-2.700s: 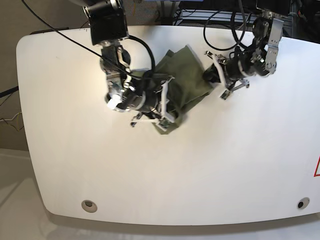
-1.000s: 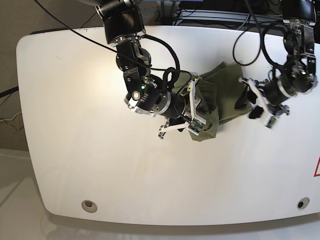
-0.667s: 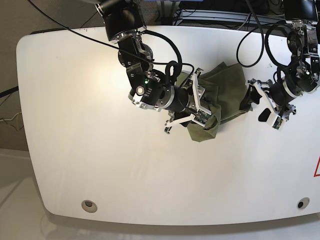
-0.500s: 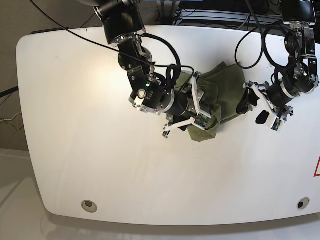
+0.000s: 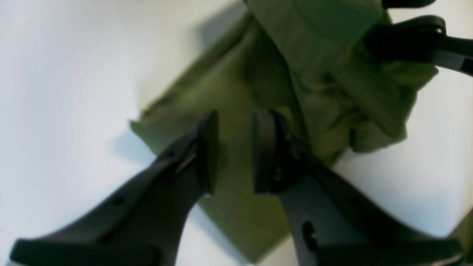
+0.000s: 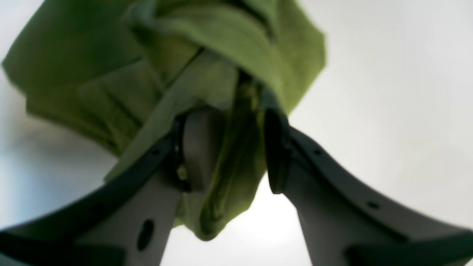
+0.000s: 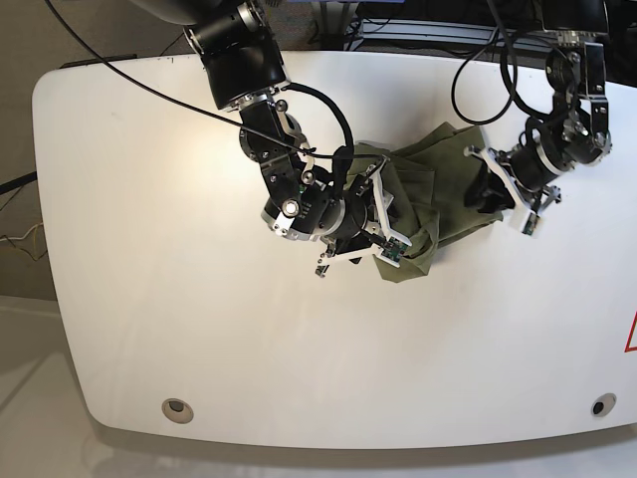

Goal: Fold the T-shirt properly
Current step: 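Spread the shirt with the left gripper pulling away from the right gripper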

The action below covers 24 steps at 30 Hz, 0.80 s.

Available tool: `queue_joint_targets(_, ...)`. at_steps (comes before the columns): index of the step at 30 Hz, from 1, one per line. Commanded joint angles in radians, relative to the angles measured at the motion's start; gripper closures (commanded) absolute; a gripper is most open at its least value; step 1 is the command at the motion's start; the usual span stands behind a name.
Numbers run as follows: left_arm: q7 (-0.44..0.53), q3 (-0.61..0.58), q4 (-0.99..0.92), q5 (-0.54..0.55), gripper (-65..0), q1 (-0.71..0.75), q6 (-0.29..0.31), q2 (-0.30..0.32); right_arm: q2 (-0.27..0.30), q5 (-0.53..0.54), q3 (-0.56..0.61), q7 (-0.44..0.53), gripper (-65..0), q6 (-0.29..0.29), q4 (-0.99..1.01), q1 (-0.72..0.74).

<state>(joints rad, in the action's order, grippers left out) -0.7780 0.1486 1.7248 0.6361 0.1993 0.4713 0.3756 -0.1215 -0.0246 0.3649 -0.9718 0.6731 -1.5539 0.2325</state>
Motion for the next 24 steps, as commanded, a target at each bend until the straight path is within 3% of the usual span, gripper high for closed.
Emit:
queue_joint_targets(1, 0.022, 0.002, 0.110, 0.025, -10.6, 0.042, -0.004, -0.029, -0.009, 0.015, 0.000, 0.019, -22.7, -0.019, -0.003, 0.041)
queue_joint_targets(5, 0.020, 0.000, 0.198, 0.018, -10.6, 0.083, -0.011, -0.065, -0.002, 0.018, 0.006, 0.054, -22.3, -0.019, 0.016, 0.065)
queue_joint_targets(9, 0.016, 0.000, 0.211, 0.007, -10.6, 0.078, -0.024, -0.070, -0.002, 0.014, 0.016, 0.156, -19.8, -0.028, 0.082, 0.113)
queue_joint_targets(11, 0.018, 0.003, 0.182, 0.008, -11.7, 0.044, -0.028, -0.037, -0.006, 0.017, 0.030, 0.299, -13.6, -0.059, 0.237, 0.196)
queue_joint_targets(13, 0.015, 0.007, 0.165, 0.004, -12.0, 0.027, -0.028, -0.025, -0.006, 0.019, 0.032, 0.339, -9.6, -0.070, 0.313, 0.230)
queue_joint_targets(20, 0.005, 0.010, 0.140, -0.009, -11.9, 0.043, -0.037, 0.011, -0.004, 0.024, 0.002, 0.380, -0.1, -0.074, 0.526, 0.299)
queue_joint_targets(24, 0.011, 0.009, 0.138, -0.012, -11.9, 0.089, -0.044, 0.029, -0.001, 0.018, -0.032, 0.393, 0.0, -0.077, 0.565, 0.286)
